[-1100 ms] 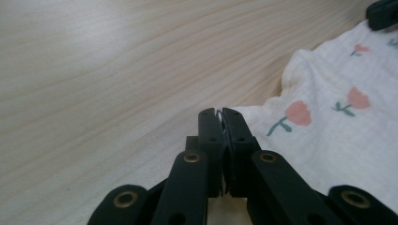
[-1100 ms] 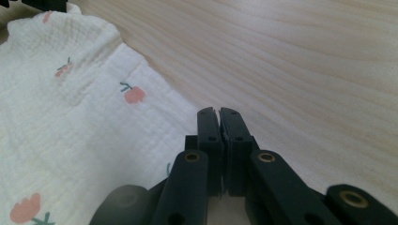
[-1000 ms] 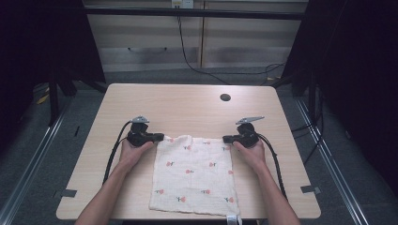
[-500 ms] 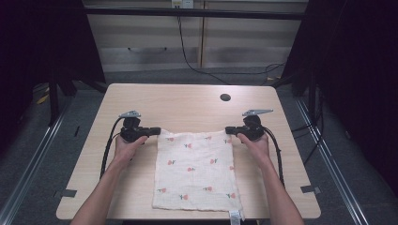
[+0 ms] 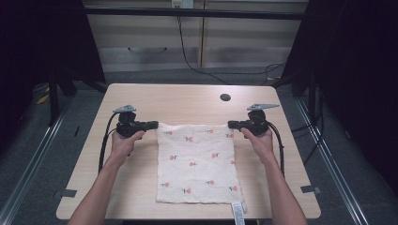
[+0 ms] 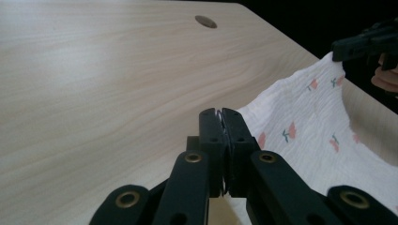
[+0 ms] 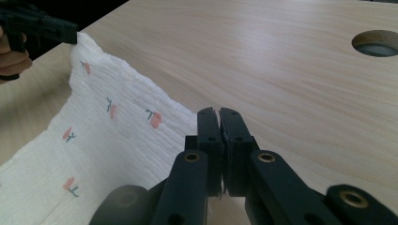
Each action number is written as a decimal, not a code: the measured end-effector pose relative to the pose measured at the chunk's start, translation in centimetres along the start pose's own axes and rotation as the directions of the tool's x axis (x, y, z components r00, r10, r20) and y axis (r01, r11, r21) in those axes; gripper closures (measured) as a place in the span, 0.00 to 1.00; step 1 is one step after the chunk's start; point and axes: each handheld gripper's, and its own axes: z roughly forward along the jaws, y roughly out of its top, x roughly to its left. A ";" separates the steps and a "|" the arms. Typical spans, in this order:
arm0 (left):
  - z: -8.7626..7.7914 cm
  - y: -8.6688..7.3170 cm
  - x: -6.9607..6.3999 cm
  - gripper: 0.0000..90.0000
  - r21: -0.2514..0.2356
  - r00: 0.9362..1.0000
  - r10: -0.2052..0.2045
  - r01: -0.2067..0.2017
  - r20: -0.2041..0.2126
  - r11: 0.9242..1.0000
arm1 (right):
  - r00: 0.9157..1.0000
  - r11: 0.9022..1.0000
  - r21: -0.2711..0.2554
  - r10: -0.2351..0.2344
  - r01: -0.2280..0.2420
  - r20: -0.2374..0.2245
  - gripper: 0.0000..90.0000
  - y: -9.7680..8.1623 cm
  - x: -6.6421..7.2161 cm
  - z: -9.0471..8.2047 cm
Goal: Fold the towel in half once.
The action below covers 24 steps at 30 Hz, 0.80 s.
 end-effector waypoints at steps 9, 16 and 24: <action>-1.0 1.8 -0.5 0.98 -0.033 1.000 0.021 -0.022 -0.015 0.999 | 1.000 1.000 -0.016 -0.013 0.013 -0.007 0.98 1.1 0.5 -0.2; -1.4 2.9 -0.7 0.98 -0.040 0.999 0.035 -0.036 -0.004 0.999 | 0.999 0.999 -0.019 -0.032 0.032 -0.005 0.98 1.9 0.4 -0.6; -2.2 4.6 -1.8 0.98 -0.092 0.998 0.066 -0.067 -0.013 0.994 | 0.999 0.999 -0.028 -0.044 0.044 0.005 0.98 2.9 0.3 -1.4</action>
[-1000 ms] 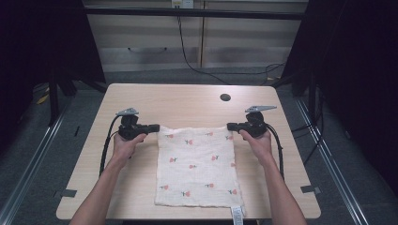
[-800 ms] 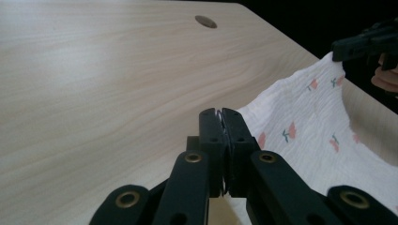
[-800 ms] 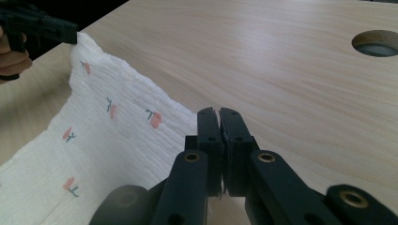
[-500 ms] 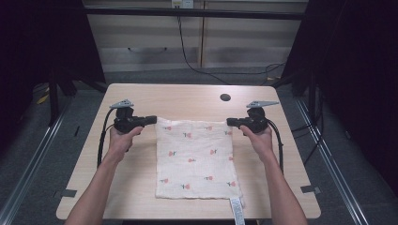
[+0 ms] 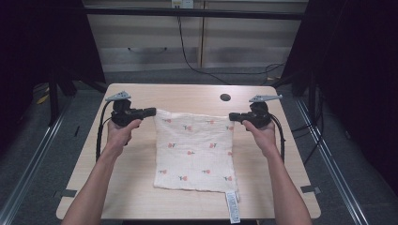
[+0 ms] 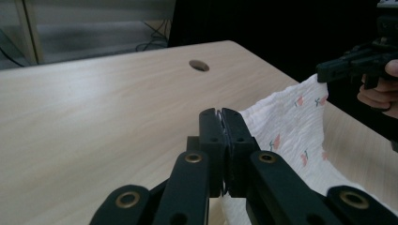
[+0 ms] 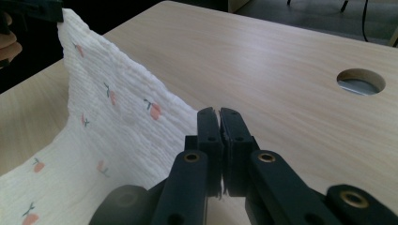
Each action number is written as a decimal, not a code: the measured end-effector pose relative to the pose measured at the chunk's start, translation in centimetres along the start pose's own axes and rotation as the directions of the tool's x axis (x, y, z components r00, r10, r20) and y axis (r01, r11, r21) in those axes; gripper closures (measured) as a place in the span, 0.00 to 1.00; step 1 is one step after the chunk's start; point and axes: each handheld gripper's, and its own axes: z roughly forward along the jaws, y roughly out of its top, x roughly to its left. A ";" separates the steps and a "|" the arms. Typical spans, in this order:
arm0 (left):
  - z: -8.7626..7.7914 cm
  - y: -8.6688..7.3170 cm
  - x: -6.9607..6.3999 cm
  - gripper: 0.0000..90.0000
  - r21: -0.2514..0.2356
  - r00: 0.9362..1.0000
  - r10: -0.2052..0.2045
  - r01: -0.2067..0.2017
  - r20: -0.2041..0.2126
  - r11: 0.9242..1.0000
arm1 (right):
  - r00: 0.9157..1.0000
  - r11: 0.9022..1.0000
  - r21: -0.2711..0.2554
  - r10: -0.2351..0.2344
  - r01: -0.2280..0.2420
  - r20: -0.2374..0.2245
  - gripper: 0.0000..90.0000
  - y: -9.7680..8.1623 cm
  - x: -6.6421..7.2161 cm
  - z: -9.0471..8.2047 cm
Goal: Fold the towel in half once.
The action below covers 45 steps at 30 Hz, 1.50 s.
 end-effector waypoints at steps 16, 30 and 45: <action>-0.3 -1.5 -1.4 0.98 0.009 0.999 0.044 -0.044 0.009 0.999 | 0.999 0.999 -0.014 -0.042 0.042 -0.004 0.98 -0.7 1.2 -1.1; -0.7 -3.6 -1.4 0.98 0.042 0.998 0.057 -0.057 0.007 0.998 | 0.998 0.999 -0.023 -0.050 0.049 -0.046 0.98 -3.9 2.7 -2.6; -2.4 -5.2 -2.8 0.98 0.006 0.997 0.057 -0.058 0.046 0.998 | 0.995 0.998 -0.019 -0.064 0.063 -0.070 0.98 -6.9 5.2 -3.9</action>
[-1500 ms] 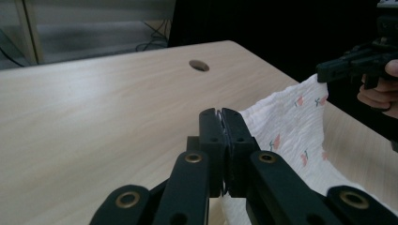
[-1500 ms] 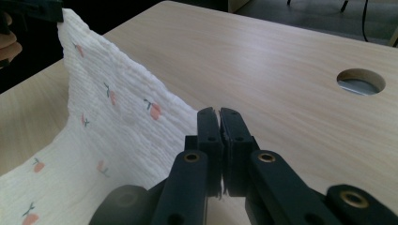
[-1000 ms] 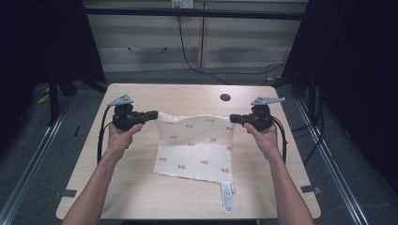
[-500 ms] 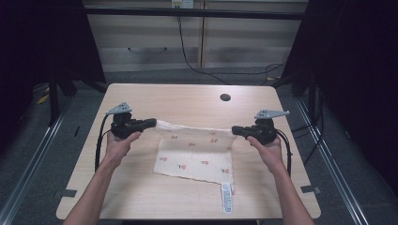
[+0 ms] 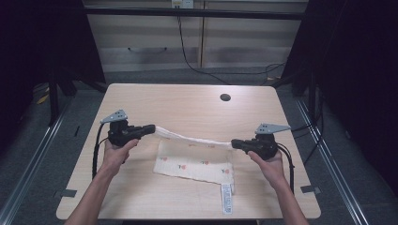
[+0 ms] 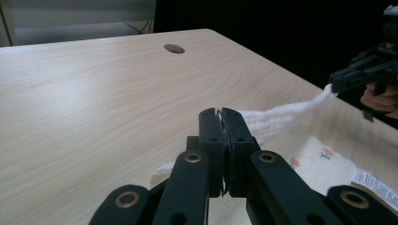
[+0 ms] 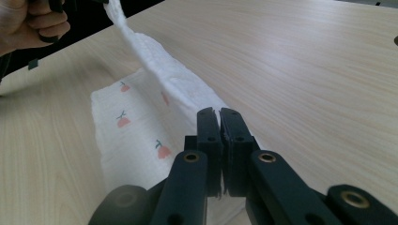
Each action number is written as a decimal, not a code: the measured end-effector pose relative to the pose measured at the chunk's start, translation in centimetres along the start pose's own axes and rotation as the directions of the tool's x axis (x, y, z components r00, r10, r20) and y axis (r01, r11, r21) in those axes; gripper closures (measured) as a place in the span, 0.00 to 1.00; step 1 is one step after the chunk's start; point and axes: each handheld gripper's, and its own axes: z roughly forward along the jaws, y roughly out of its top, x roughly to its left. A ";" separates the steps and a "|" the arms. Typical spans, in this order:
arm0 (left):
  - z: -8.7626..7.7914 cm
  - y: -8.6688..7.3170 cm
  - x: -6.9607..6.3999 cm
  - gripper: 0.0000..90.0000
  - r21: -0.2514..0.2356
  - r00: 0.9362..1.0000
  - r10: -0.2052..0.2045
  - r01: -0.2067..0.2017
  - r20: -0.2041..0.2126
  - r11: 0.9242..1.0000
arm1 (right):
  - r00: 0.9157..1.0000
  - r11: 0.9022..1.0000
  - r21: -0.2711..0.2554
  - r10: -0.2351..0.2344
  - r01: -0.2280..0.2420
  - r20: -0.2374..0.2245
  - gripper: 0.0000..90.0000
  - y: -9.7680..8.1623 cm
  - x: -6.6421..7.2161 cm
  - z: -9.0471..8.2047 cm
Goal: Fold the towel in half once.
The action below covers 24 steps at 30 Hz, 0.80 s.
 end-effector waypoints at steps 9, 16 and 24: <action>-1.0 -2.4 -1.0 0.98 0.078 1.000 0.027 -0.027 -0.005 0.997 | 1.000 0.999 0.052 -0.005 0.006 -0.018 0.98 -1.7 1.7 0.3; -1.7 -3.2 -2.1 0.98 0.116 0.998 0.062 -0.061 -0.002 0.991 | 0.999 0.998 0.062 -0.019 0.021 -0.026 0.98 -2.2 3.1 -0.5; -1.7 -5.2 -2.2 0.98 0.168 0.999 0.047 -0.047 0.001 0.985 | 0.999 0.993 0.120 -0.014 0.018 -0.035 0.98 -4.0 3.9 0.2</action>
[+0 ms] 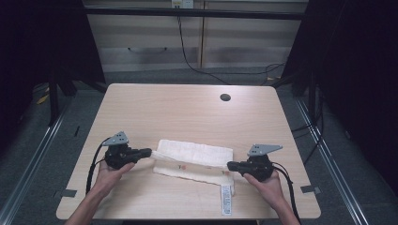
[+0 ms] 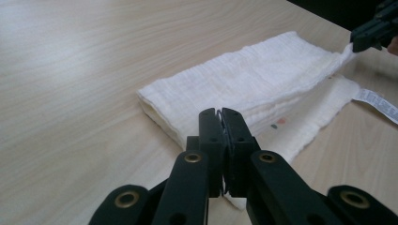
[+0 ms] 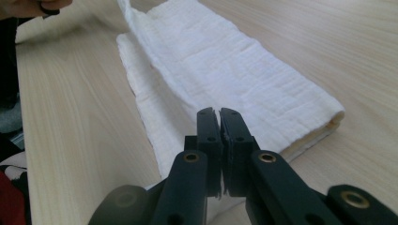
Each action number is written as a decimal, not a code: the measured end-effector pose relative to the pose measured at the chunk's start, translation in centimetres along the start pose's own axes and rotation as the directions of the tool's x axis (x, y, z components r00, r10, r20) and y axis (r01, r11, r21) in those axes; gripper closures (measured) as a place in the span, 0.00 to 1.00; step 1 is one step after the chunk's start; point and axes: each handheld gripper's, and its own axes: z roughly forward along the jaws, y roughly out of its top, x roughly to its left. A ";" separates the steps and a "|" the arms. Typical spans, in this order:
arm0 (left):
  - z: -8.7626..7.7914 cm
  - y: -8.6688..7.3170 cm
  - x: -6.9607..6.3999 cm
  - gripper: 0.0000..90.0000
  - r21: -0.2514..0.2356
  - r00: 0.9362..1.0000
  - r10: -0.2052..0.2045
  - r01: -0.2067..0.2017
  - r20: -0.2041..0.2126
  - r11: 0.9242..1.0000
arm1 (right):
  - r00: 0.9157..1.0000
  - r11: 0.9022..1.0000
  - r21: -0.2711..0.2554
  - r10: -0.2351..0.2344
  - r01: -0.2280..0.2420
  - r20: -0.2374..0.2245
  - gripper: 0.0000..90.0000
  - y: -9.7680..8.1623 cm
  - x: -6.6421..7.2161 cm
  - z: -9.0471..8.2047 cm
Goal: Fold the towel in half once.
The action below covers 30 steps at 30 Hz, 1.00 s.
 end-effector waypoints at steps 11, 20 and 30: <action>0.6 -1.9 -0.6 0.98 0.043 1.000 -0.003 0.002 0.012 0.999 | 1.000 0.999 0.048 0.003 -0.003 0.005 0.97 -1.3 0.7 0.6; 0.8 -2.6 -1.0 0.97 0.064 1.000 -0.008 0.006 0.030 0.998 | 1.000 0.996 0.091 0.003 -0.003 0.001 0.93 -2.1 1.0 0.9; -0.5 -2.8 -0.8 0.85 0.025 0.998 -0.040 0.038 0.051 0.999 | 1.000 0.999 0.050 0.020 -0.019 -0.018 0.76 -1.9 1.4 -0.1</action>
